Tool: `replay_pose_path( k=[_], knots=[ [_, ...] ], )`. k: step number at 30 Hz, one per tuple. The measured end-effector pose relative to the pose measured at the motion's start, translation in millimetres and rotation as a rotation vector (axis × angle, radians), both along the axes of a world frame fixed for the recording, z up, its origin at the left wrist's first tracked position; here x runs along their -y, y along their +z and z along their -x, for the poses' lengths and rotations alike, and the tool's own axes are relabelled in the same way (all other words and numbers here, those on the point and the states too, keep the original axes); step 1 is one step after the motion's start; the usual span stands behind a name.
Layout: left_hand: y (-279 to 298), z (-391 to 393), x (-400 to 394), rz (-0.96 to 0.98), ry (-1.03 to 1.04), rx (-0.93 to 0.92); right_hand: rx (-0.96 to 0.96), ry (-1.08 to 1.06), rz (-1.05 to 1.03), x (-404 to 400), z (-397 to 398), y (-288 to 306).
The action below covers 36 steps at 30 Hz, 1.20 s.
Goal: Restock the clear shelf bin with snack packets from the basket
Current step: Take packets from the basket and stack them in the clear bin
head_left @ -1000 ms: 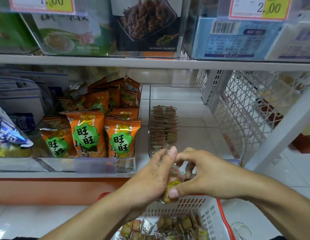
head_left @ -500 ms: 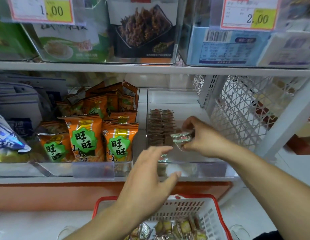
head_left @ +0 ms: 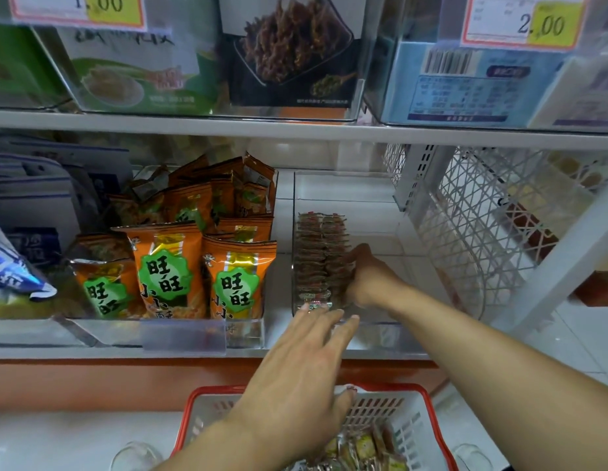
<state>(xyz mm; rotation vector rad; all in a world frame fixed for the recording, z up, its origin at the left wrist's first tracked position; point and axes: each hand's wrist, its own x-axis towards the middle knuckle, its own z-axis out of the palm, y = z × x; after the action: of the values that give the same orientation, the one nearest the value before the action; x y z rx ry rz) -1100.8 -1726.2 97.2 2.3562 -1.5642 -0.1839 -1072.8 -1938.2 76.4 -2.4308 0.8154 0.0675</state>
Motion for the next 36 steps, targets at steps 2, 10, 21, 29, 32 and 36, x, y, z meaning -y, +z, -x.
replay_pose_path(
  k=[2, 10, 21, 29, 32, 36],
  knots=[
    [0.5, 0.1, -0.2, -0.006, 0.000, -0.005, -0.039, -0.022, -0.024, -0.1, -1.2, 4.1],
    [0.3, -1.8, -2.7, 0.025, -0.017, -0.049, -0.124, -0.007, 0.014, -12.6, 1.3, 17.6],
    [-32.7, 20.4, -42.3, -0.251, -0.108, -0.101, 0.300, 0.351, 0.276, -68.2, 77.3, 88.7],
    [-153.4, 32.3, -81.2, -0.894, -0.061, -0.381, -0.798, 0.816, 0.131, -86.5, 158.3, -103.3],
    [-187.7, 26.7, -90.6, -0.965, 0.016, -0.423, -0.807, 0.798, 0.107, -83.3, 176.9, -164.8],
    [-221.2, 25.3, -80.9, -0.866, 0.074, -0.558, -0.701, 0.854, 0.040, -105.4, 190.1, -219.6]
  ],
)
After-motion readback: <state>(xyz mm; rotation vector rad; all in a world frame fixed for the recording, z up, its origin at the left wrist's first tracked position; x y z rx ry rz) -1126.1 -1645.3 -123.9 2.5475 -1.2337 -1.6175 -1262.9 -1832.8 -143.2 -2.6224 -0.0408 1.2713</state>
